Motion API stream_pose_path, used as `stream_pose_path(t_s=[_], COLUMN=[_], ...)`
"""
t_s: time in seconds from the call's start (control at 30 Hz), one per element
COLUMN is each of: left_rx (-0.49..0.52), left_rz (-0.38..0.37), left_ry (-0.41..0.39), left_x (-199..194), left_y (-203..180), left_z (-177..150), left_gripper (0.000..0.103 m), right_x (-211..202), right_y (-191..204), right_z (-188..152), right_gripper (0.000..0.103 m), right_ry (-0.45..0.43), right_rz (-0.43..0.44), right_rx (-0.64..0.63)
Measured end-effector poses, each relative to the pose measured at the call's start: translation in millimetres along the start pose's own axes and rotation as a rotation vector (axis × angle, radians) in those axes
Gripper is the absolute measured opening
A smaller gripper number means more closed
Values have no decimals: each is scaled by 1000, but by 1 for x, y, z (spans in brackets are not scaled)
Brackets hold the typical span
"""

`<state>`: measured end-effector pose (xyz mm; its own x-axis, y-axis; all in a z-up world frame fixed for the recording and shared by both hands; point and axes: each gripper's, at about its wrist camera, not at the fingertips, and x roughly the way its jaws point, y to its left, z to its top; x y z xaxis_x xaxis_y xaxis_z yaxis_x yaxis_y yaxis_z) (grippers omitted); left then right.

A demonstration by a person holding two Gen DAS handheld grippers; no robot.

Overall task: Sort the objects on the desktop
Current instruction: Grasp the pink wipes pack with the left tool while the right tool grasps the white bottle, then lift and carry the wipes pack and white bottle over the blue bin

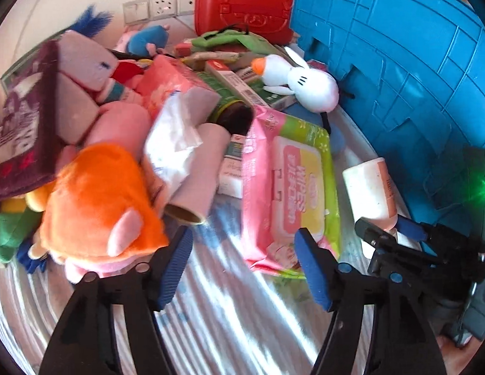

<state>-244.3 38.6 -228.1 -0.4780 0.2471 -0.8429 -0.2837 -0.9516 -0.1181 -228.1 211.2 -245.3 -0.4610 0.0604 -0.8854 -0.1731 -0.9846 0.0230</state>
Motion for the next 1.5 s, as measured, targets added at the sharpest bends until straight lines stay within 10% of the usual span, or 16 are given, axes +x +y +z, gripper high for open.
stream_pose_path(t_s=[0.27,0.37,0.47,0.5,0.63,1.5], left_rx=[-22,-45,-13,0,-6,35], left_rz=[-120,-162,-174,-169,-203,81], left_ry=[97,118,89,78,23,-164], left_x=[60,72,69,65,36,-112], left_y=[-15,-17,-23,-25,-19,-5], left_z=[18,18,17,17,10,-13], left_gripper=[74,78,63,55,32,22], right_x=[18,30,33,31,24,-103], right_y=[-15,-18,-16,-16,-10,54], right_z=[8,11,11,12,14,4], right_gripper=[54,78,72,50,49,49], right_ry=[11,36,26,22,21,-209], right_rz=[-30,-19,-21,-19,-8,60], right_rx=[17,0,-7,-4,-22,-91])
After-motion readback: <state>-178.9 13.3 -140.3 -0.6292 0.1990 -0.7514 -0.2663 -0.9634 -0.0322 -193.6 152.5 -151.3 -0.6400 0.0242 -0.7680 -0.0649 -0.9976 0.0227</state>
